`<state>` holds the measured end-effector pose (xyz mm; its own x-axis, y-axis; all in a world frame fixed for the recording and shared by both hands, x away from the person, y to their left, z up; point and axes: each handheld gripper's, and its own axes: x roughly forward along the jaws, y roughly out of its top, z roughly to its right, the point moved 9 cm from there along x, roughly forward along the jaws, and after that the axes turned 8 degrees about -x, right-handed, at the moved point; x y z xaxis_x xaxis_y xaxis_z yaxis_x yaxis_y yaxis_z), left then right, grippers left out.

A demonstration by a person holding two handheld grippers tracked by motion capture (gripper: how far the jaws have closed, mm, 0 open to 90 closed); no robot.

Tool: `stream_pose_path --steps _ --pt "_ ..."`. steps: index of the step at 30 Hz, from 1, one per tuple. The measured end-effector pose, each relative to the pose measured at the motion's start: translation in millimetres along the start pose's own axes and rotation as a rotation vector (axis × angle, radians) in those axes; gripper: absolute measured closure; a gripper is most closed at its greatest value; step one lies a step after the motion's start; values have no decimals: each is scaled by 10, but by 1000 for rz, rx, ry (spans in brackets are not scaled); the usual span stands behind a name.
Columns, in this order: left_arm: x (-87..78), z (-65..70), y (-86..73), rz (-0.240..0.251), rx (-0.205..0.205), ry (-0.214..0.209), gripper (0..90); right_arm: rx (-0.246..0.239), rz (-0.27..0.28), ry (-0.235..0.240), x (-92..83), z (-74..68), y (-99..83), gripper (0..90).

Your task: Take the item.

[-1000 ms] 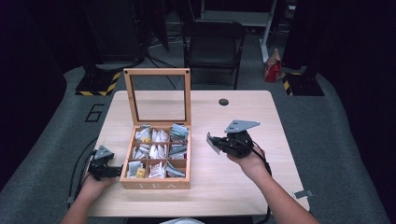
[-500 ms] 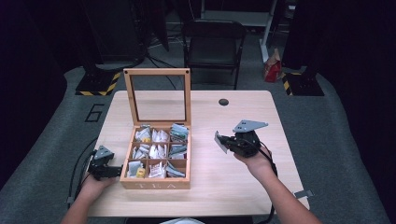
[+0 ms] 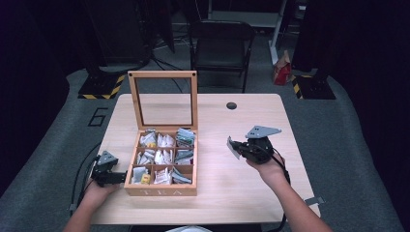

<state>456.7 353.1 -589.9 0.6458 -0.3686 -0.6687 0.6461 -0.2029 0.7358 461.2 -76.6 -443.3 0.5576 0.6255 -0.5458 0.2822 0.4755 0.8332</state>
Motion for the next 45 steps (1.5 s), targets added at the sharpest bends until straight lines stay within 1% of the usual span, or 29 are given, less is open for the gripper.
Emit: stream_pose_path --steps 4,6,13,18,20,21,24,25,26,27,31,37,45 --pt "0 0 0 0 0 0 154 -1 -12 -7 23 24 -74 897" --pt "0 0 0 0 0 0 155 8 -17 -12 34 36 -110 897" --pt "0 0 0 0 0 0 154 17 -33 -24 63 76 -222 897" --pt "0 0 0 0 0 0 154 8 -46 -31 96 92 -311 896" --pt "0 0 0 0 0 0 154 17 -55 -33 108 93 -353 897" --pt "0 0 0 0 0 0 154 13 -54 -33 114 100 -366 897" --pt "0 0 0 0 0 1 154 21 -59 -41 129 113 -419 897" --pt "0 0 0 0 0 0 154 28 -58 -41 135 112 -436 897" --pt "0 0 0 0 0 0 154 23 -61 -42 142 116 -454 896" --pt "0 0 0 0 0 0 154 35 -64 -44 150 108 -480 897" --pt "0 0 0 0 0 0 154 28 -73 -46 182 101 -547 896" --pt "0 0 0 0 0 1 154 34 -88 -53 217 107 -645 896" --pt "0 0 0 0 0 0 154 31 -104 -64 241 113 -736 896"
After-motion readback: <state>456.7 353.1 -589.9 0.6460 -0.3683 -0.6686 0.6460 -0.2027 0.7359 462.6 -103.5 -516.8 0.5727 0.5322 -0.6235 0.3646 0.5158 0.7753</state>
